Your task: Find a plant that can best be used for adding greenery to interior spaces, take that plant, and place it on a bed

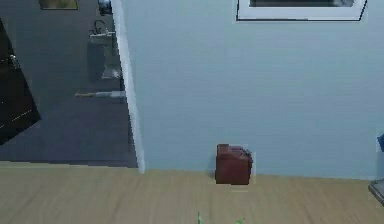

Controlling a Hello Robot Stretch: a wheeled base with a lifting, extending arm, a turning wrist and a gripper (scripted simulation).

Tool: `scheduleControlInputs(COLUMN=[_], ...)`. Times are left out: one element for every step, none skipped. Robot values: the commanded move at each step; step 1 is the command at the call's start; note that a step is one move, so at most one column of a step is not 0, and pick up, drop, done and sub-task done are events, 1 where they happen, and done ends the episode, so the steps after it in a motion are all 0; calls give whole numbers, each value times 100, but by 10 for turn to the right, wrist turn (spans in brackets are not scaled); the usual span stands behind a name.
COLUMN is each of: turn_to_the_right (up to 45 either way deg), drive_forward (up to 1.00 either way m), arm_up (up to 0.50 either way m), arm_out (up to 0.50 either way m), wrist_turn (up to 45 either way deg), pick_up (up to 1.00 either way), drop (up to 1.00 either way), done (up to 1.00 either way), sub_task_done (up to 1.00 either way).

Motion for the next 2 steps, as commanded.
scheduleControlInputs(turn_to_the_right=[0,-450], drive_forward=[60,0], arm_up=[0,0], arm_out=[0,0], wrist_turn=[0,0], pick_up=[0,0], drop=[0,0], done=[0,0], sub_task_done=[0,0])
